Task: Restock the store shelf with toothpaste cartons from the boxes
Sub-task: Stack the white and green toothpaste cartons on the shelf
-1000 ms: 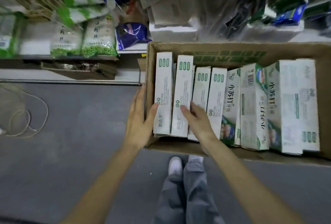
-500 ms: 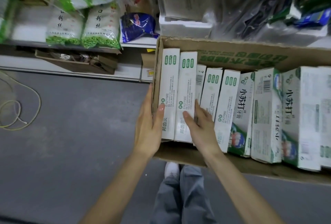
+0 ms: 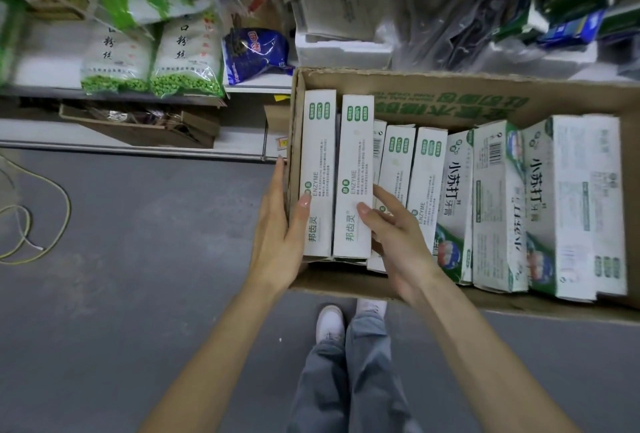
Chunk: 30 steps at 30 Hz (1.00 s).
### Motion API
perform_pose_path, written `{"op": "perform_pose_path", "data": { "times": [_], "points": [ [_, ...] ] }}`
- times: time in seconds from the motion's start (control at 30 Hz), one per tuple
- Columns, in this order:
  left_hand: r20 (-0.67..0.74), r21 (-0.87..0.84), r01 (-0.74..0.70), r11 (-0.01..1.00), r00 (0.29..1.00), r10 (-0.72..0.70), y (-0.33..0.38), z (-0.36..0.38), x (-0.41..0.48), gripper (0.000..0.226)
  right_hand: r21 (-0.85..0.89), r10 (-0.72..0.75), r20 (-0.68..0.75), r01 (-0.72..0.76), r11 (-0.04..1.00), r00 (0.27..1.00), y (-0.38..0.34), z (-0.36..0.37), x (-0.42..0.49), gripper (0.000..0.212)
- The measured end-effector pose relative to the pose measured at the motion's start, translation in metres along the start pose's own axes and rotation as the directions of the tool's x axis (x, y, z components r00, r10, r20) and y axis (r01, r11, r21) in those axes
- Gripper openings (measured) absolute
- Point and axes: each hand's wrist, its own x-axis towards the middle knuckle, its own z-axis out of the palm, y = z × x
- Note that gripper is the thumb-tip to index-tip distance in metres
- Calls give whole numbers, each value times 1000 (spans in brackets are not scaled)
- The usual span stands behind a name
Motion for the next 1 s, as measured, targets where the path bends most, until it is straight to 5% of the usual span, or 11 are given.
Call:
{"op": "perform_pose_path", "data": {
  "times": [0.23, 0.4, 0.57, 0.77, 1.0],
  "points": [
    [-85, -80, 22, 997, 996, -29, 40, -27, -26, 39, 51, -87, 1, 87, 995, 996, -5, 13, -51, 51],
    [134, -305, 135, 943, 986, -97, 56, -39, -34, 41, -8, -196, 2, 196, 981, 981, -3, 51, -75, 52],
    [124, -481, 228, 847, 974, -191, 62, -54, -35, 21, -101, -262, -39, 257, 961, 964, -1, 79, -81, 64],
    [109, -638, 288, 714, 952, -286, 46, -58, -34, 39, -161, -385, 13, 382, 910, 923, 9, 100, -82, 69],
    [71, -671, 311, 673, 930, -360, 27, -68, -30, 31, -122, -356, 73, 363, 924, 931, 2, 91, -78, 39]
  ]
}}
